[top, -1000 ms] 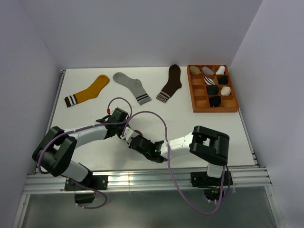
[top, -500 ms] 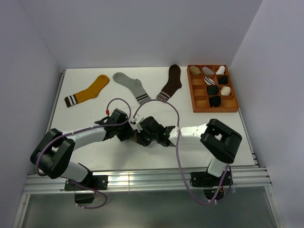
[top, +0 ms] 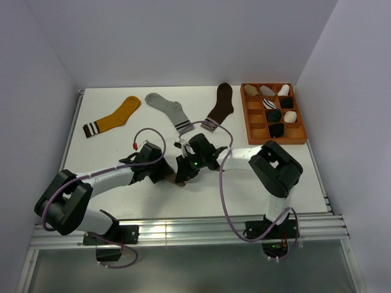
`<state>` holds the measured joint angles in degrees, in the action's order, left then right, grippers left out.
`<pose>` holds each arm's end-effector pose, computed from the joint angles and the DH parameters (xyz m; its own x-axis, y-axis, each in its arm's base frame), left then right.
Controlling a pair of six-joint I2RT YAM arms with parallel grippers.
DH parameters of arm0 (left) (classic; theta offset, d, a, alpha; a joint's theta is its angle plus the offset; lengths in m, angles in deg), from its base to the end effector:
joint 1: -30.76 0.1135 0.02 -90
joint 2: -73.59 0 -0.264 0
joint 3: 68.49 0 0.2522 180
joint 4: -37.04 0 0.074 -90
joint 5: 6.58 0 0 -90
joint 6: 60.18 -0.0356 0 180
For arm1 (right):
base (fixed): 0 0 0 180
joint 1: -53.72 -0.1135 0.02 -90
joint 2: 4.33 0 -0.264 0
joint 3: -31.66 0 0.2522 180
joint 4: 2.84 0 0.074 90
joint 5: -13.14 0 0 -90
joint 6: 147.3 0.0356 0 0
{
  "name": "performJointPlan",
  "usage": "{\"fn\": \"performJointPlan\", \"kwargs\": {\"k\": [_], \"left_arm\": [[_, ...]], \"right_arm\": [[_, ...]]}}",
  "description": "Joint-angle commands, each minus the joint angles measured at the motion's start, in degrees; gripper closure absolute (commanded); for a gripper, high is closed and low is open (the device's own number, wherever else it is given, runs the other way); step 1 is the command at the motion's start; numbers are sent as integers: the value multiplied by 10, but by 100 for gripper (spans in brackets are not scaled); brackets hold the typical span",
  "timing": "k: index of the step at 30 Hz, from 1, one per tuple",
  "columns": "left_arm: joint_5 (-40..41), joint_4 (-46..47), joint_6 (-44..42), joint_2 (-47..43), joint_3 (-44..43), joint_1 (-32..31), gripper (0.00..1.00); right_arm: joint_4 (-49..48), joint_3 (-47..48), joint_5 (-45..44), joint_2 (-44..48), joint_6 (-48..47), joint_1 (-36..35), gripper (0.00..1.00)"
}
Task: Roll the socks
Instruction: Roll the sock at the center of the board.
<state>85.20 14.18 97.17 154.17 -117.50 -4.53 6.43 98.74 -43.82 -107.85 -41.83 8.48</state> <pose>0.2091 -0.1467 0.1528 -0.7750 -0.5816 -0.2473 -0.3960 0.7519 -0.5271 0.2377 0.2672 0.1460 -0.7160 -0.4045 -0.5689 -0.6976 0.4439 0.5624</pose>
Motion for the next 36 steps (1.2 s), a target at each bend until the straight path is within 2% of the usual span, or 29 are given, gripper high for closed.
{"fn": "performJointPlan", "kwargs": {"k": [1, 11, 23, 26, 27, 29, 31, 33, 34, 36], "left_arm": [[-3, -17, 5, -13, 19, -4, 45], [-4, -7, 7, 0, 25, -4, 47], [-13, 5, 9, 12, 29, -6, 48], [-13, 9, 8, 20, 28, -8, 53], [-13, 9, 8, 26, 26, -8, 59], [-13, 3, 4, 32, 20, -10, 66], [-13, -6, 1, 40, 14, -11, 85], [-13, -8, -3, 44, 11, -11, 97], [-13, -11, -5, 47, 7, -13, 99], [-13, -21, -9, 49, 3, -14, 100]], "right_arm": [[-8, 20, 65, -26, 52, 39, 100], [-49, 21, 142, -92, 138, 79, 100], [-70, 20, 152, -144, 210, 103, 100], [-68, 17, 144, -142, 208, 104, 100], [-66, 15, 141, -136, 198, 104, 98], [-59, 11, 121, -110, 186, 103, 89], [-46, 6, 103, -85, 158, 102, 78], [-35, 4, 75, -49, 132, 96, 69], [-29, 4, 63, -39, 123, 93, 61], [-24, 2, 26, -10, 98, 82, 55]]}}
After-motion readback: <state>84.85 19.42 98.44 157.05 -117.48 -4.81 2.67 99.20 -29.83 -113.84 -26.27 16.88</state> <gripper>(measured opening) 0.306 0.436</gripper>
